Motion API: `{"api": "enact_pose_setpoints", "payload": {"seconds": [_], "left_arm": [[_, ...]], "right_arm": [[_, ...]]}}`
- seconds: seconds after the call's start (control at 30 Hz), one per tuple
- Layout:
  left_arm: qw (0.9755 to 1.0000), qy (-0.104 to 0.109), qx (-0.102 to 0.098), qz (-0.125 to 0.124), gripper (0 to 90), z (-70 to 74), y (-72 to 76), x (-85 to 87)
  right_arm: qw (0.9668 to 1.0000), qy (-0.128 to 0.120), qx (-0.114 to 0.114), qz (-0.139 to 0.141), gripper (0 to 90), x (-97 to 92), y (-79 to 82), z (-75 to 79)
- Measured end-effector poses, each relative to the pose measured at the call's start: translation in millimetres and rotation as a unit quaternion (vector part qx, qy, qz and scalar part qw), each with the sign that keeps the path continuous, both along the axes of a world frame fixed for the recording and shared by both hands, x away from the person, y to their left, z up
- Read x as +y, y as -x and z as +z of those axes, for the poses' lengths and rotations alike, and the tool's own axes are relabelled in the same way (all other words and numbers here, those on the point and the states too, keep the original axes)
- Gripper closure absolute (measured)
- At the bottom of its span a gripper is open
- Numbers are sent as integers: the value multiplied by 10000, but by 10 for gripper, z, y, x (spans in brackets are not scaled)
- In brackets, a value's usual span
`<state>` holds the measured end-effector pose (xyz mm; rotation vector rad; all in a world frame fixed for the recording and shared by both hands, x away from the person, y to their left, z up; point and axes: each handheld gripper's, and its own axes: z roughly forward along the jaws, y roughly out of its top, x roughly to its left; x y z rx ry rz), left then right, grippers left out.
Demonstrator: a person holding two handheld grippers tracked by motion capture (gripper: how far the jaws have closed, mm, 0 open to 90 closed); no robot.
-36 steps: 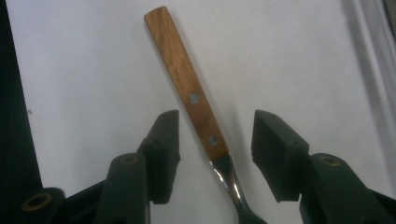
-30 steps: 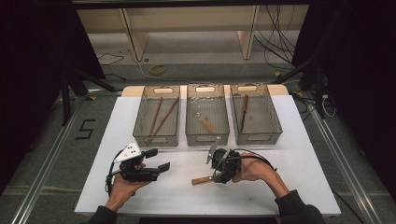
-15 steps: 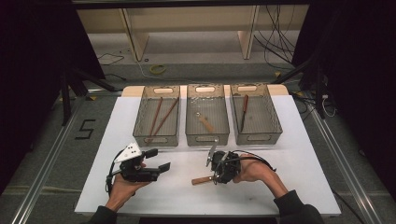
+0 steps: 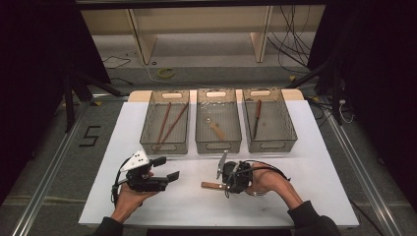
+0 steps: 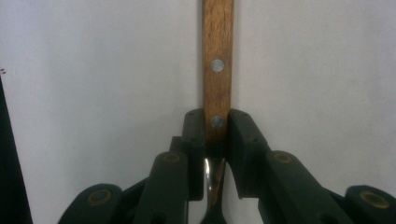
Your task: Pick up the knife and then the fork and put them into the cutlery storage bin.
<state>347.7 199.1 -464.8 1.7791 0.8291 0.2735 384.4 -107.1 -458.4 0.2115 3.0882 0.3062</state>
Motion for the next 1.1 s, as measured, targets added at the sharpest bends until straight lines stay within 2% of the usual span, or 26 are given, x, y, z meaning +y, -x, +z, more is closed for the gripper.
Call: {"api": "enact_pose_setpoints", "payload": {"seconds": [0.13,0.23,0.4,0.57,0.83,1.1], "left_arm": [[10000,-7,-9,-4,193,0,-1,0],[10000,-1,0,-1,193,0,-1,1],[10000,2,2,0,193,0,-1,2],[10000,1,0,4,193,-1,-2,1],[10000,3,-4,2,192,-1,0,2],[10000,12,-11,3,192,-1,1,0]], "right_arm": [[10000,23,1,24,781,-5,7,9],[9999,-104,38,32,783,-17,7,31],[9992,-289,24,-269,785,-75,-43,94],[9969,-527,23,-588,786,-142,-86,172],[9899,-1041,45,-960,786,-274,-155,312],[9806,-1483,-10,-1284,786,-415,-212,439]]}}
